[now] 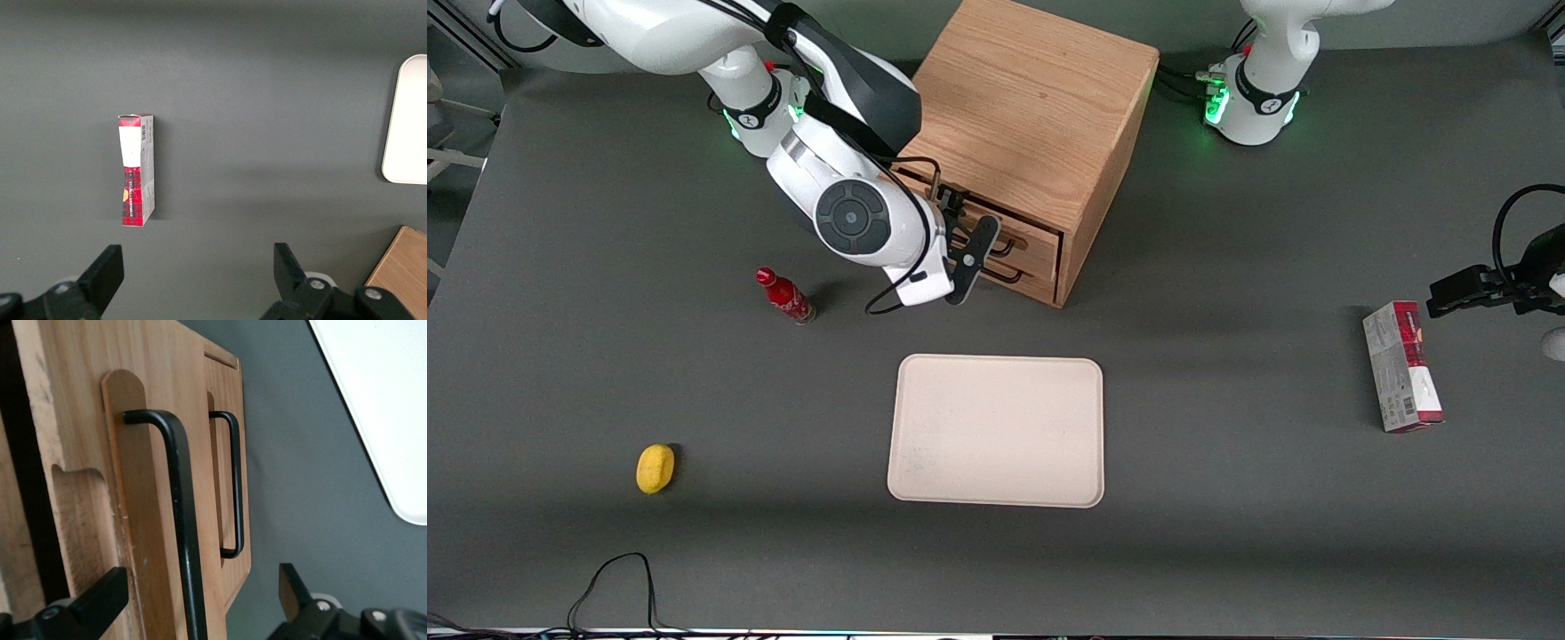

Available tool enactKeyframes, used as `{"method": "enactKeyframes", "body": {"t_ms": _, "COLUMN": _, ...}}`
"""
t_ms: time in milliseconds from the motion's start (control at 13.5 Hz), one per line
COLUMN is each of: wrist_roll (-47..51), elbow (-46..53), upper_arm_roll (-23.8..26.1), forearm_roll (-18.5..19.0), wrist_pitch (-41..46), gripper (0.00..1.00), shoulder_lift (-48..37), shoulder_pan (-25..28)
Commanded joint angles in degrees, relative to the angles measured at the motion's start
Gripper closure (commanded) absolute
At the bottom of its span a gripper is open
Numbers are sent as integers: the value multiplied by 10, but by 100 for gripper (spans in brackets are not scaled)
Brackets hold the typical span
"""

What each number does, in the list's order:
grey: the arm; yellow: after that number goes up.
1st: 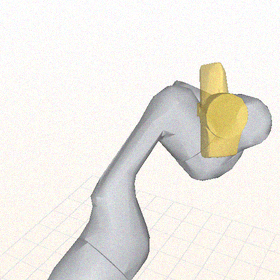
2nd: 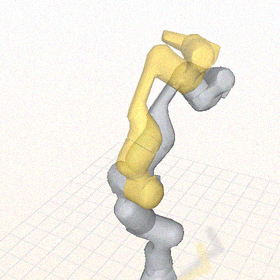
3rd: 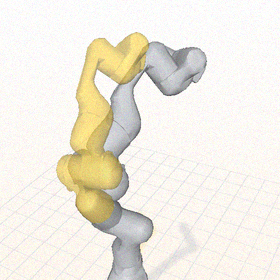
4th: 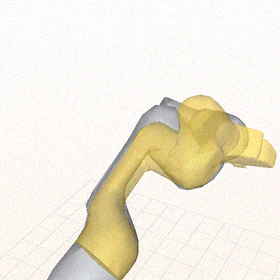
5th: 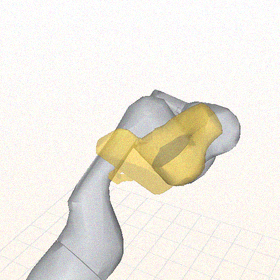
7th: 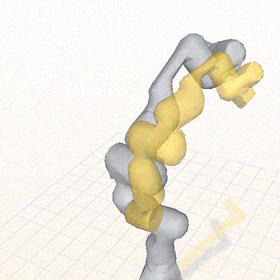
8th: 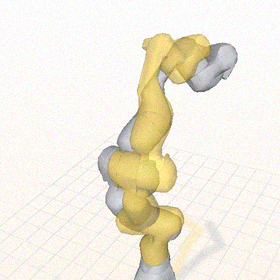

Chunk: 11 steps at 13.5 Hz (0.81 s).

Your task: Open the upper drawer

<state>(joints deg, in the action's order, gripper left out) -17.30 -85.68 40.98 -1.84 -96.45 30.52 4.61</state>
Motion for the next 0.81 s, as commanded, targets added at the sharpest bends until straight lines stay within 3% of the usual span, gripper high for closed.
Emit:
{"method": "enactKeyframes", "body": {"t_ms": 0, "wrist_roll": -26, "elbow": 2, "upper_arm_roll": 2, "forearm_roll": 19, "wrist_pitch": -14, "gripper": 0, "shoulder_lift": 16, "shoulder_pan": -4}}
{"method": "enactKeyframes", "body": {"t_ms": 296, "wrist_roll": -40, "elbow": 29, "upper_arm_roll": 2, "forearm_roll": 30, "wrist_pitch": -13, "gripper": 0, "shoulder_lift": 34, "shoulder_pan": -9}}
{"method": "enactKeyframes", "body": {"t_ms": 741, "wrist_roll": -84, "elbow": 73, "upper_arm_roll": -13, "forearm_roll": 27, "wrist_pitch": 54, "gripper": 0, "shoulder_lift": 36, "shoulder_pan": -11}}
